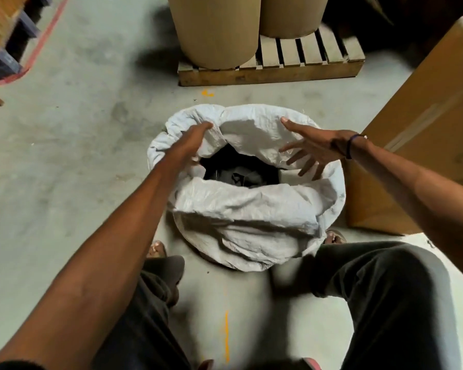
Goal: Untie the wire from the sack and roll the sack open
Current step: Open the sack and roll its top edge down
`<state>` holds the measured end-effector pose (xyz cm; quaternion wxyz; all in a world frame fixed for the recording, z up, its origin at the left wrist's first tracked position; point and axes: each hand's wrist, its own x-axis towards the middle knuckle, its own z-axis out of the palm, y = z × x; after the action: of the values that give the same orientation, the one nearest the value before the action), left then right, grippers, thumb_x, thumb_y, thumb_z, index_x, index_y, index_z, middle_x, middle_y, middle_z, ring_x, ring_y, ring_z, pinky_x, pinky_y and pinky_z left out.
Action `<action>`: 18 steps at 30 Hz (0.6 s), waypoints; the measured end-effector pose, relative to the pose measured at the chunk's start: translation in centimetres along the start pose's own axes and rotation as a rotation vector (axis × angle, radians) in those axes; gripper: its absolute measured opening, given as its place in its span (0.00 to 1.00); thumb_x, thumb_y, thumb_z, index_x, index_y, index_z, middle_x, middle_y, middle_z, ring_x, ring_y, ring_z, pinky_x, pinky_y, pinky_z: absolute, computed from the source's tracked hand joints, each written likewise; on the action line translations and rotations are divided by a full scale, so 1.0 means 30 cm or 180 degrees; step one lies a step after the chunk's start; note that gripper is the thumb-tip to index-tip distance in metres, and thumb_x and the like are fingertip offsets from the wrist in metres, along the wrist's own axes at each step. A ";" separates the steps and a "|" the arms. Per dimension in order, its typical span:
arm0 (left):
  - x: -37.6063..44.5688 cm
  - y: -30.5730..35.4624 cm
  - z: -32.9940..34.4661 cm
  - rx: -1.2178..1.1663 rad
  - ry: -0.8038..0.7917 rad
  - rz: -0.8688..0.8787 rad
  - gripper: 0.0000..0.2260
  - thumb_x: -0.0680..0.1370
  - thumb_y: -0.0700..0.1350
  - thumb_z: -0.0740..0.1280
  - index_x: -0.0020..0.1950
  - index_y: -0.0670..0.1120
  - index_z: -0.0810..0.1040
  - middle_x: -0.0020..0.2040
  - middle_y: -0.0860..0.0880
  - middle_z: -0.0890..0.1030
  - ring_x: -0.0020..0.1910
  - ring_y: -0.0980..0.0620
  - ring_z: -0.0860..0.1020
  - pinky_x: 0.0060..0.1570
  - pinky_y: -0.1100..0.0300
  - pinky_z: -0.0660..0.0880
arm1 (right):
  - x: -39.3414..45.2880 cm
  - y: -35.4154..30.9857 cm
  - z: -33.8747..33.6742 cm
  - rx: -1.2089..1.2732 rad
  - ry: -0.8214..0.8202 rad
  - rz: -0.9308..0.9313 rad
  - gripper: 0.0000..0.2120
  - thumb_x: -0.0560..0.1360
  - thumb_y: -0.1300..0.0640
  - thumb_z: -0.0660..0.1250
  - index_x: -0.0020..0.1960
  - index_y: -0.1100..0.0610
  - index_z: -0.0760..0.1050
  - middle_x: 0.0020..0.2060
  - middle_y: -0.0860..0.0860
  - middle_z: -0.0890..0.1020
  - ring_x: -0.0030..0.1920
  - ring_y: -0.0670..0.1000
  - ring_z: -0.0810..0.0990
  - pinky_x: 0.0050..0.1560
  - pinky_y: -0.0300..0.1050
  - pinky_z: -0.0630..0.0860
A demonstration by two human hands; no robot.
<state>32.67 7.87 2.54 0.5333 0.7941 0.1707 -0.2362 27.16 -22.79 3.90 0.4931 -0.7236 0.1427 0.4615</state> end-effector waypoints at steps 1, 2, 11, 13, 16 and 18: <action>-0.031 -0.025 0.032 -0.0236 -0.0193 -0.0269 0.26 0.81 0.62 0.61 0.74 0.50 0.71 0.71 0.40 0.73 0.69 0.35 0.74 0.51 0.49 0.78 | 0.001 -0.003 0.018 -0.0013 -0.0170 -0.0033 0.60 0.57 0.12 0.56 0.83 0.43 0.62 0.81 0.54 0.68 0.77 0.68 0.69 0.69 0.73 0.70; -0.050 -0.065 0.071 -0.0596 -0.0455 -0.0509 0.27 0.80 0.63 0.61 0.75 0.52 0.70 0.71 0.39 0.72 0.70 0.31 0.72 0.52 0.46 0.77 | 0.017 -0.004 0.044 -0.0082 -0.0289 -0.0032 0.63 0.54 0.11 0.57 0.83 0.41 0.61 0.82 0.53 0.66 0.78 0.66 0.67 0.72 0.75 0.66; -0.185 -0.469 0.170 -0.1426 -0.0644 -0.1343 0.34 0.62 0.73 0.72 0.67 0.69 0.76 0.76 0.55 0.65 0.75 0.33 0.60 0.56 0.16 0.55 | 0.096 0.018 0.057 -0.0583 0.1221 -0.0930 0.58 0.64 0.13 0.54 0.82 0.50 0.64 0.83 0.50 0.63 0.83 0.54 0.60 0.84 0.59 0.53; -0.228 -0.433 0.127 -0.1144 -0.0831 -0.1503 0.38 0.60 0.73 0.73 0.70 0.68 0.73 0.76 0.54 0.63 0.75 0.33 0.59 0.52 0.14 0.55 | 0.029 -0.049 0.033 -0.0500 0.1454 -0.0978 0.59 0.64 0.13 0.53 0.82 0.53 0.63 0.83 0.53 0.63 0.82 0.56 0.61 0.84 0.60 0.54; -0.251 -0.359 0.089 -0.0647 -0.1469 -0.1665 0.41 0.64 0.72 0.70 0.73 0.57 0.66 0.76 0.42 0.63 0.75 0.26 0.61 0.63 0.22 0.61 | -0.026 -0.109 0.012 -0.0121 0.1548 -0.0738 0.51 0.73 0.18 0.52 0.83 0.51 0.62 0.82 0.52 0.64 0.81 0.58 0.63 0.81 0.58 0.59; -0.248 -0.299 0.081 -0.0200 -0.1585 -0.1558 0.42 0.67 0.72 0.67 0.76 0.53 0.68 0.77 0.36 0.63 0.74 0.26 0.65 0.63 0.36 0.70 | -0.017 -0.102 0.035 0.0046 0.1408 -0.0515 0.53 0.67 0.14 0.51 0.80 0.48 0.68 0.78 0.55 0.71 0.73 0.64 0.73 0.71 0.69 0.71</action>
<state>21.34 8.83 -0.96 0.5104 0.6309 0.2279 -0.5381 28.35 -20.60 6.00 0.4904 -0.8126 0.1921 0.2496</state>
